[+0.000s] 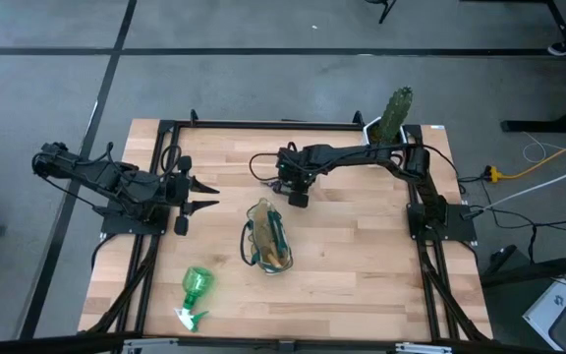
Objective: Pick & Place Garden tools in Gardening bag
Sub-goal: Put the green shear scissors into the gardening bag
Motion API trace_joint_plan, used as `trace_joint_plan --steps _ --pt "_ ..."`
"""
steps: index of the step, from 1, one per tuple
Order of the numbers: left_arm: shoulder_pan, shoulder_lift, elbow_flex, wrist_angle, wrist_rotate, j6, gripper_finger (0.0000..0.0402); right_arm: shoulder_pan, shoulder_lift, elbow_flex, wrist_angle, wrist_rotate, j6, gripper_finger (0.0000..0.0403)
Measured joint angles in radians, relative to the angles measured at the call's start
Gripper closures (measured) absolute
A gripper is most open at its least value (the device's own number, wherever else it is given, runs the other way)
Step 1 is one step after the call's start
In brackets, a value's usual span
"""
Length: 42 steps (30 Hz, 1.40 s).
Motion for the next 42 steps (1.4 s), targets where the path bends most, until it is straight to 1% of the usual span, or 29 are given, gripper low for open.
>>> trace_joint_plan --steps 4,13,16,25,35,37,42 --pt "0.000 0.000 0.000 0.000 0.000 0.000 0.0291 -0.007 0.000 0.000 -0.002 0.000 0.000 0.0375" --pt "0.000 0.000 0.000 0.000 0.000 0.000 0.0293 -0.023 -0.019 -0.003 0.001 -0.022 0.004 0.0377" --pt "0.000 0.000 0.000 0.000 0.000 0.000 0.0291 -0.022 -0.057 -0.012 -0.043 -0.024 0.002 0.0377" --pt "0.000 0.000 0.000 0.000 0.000 0.000 0.0295 -0.019 -0.200 -0.007 -0.068 -0.018 -0.002 0.0377" --pt "0.000 0.000 0.000 0.000 0.000 0.000 0.0291 -0.015 -0.346 -0.004 -0.037 -0.016 -0.005 0.0377" --pt "0.000 0.000 0.000 0.000 0.000 0.000 0.0293 -0.014 -0.374 -0.004 -0.035 -0.049 -0.005 0.0377" --pt "0.000 0.000 0.000 0.000 0.000 0.000 0.0294 0.002 -0.425 -0.002 -0.014 -0.177 -0.007 0.0377"
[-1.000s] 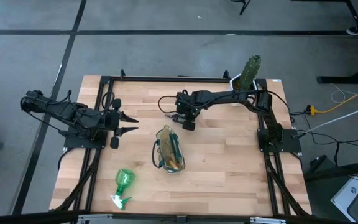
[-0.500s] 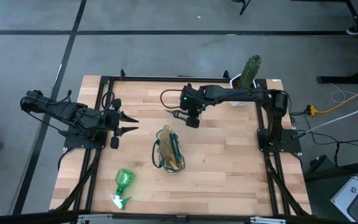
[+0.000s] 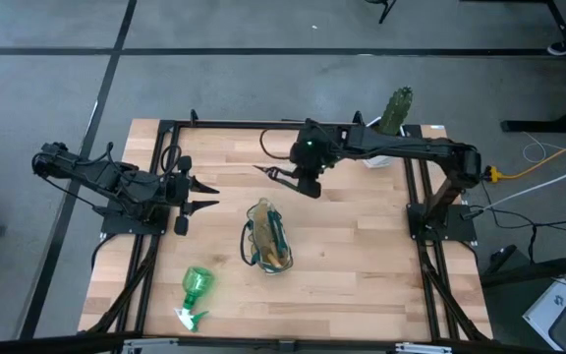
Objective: Pick & Place Garden tools in Gardening bag
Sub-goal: Put the green shear scissors into the gardening bag
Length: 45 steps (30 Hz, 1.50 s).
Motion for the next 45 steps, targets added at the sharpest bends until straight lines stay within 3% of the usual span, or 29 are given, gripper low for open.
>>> trace_joint_plan --steps 4,9,15,23,27,37,45 --pt "0.000 0.000 0.000 0.000 0.000 0.000 0.0291 0.026 -0.021 0.000 -0.003 -0.079 -0.009 0.0377" --pt "0.000 0.000 0.000 0.000 0.000 0.000 0.0292 0.076 -0.046 0.000 0.033 -0.098 -0.017 0.0377" --pt "0.000 0.000 0.000 0.000 0.000 0.000 0.0295 0.135 -0.063 0.002 -0.002 -0.203 -0.137 0.0377" --pt "0.000 0.000 0.000 0.000 0.000 0.000 0.0291 0.212 -0.066 0.000 -0.032 -0.177 -0.109 0.0379" --pt "0.000 0.000 0.000 0.000 0.000 0.000 0.0294 0.253 -0.066 0.000 -0.002 -0.099 -0.105 0.0379" --pt "0.000 0.000 0.000 0.000 0.000 0.000 0.0290 0.301 -0.018 0.001 0.313 -0.062 -0.075 0.0379" --pt "0.000 0.000 0.000 0.000 0.000 0.000 0.0295 0.334 0.057 0.001 0.412 -0.062 -0.075 0.0379"
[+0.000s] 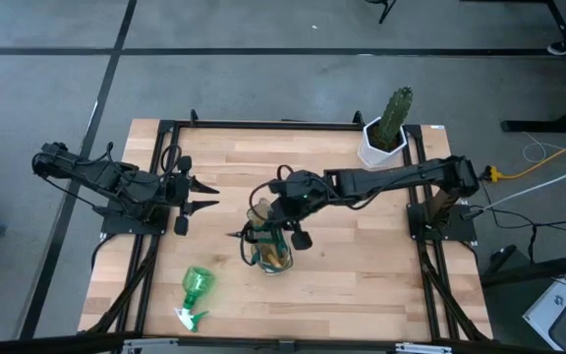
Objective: Pick & Place Garden tools in Gardening bag
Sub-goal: Put the green shear scissors into the gardening bag
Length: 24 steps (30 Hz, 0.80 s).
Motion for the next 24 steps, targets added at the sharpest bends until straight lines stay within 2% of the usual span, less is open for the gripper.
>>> trace_joint_plan --steps 10,14,19,24 --pt "0.000 0.000 0.000 0.010 -0.024 0.061 0.0291 0.039 0.008 0.000 0.001 0.001 0.008 0.0379" --pt "0.000 0.011 0.000 0.074 0.005 -0.085 0.0294 0.043 0.008 0.000 0.002 0.000 0.012 0.0379" --pt "0.000 0.053 0.000 0.203 0.002 -0.192 0.0293 0.043 0.008 0.000 0.000 0.003 0.027 0.0379" --pt "0.000 0.100 0.000 0.242 -0.002 -0.187 0.0290 0.044 0.008 0.000 0.000 0.003 0.052 0.0379"
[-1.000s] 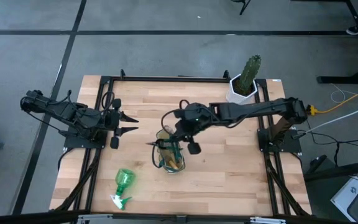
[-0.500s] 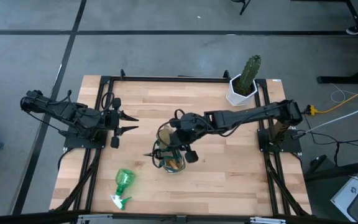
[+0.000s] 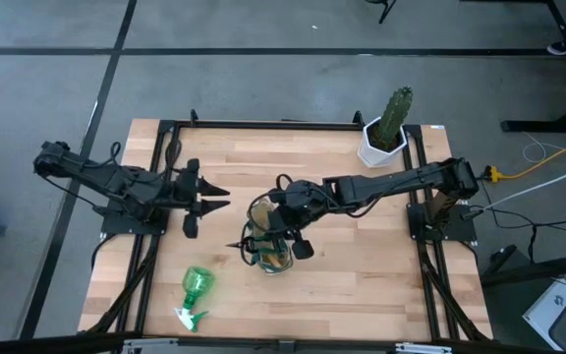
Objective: Pick & Place Garden tools in Gardening bag
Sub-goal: Put the green shear scissors into the gardening bag
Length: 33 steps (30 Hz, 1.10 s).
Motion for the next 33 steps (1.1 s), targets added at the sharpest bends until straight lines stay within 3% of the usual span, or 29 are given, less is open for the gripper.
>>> trace_joint_plan --steps 11,25,33 --pt "0.018 0.140 0.000 0.031 -0.048 0.046 0.0291 0.000 0.000 0.000 0.034 0.000 0.034 0.0379" --pt "0.018 0.233 0.000 0.089 0.064 0.045 0.0194 -0.003 0.000 0.000 0.079 0.000 0.026 0.0380" --pt "0.014 0.267 0.000 0.102 0.177 -0.043 0.0185 -0.025 0.000 0.000 0.074 0.086 0.024 0.0380"
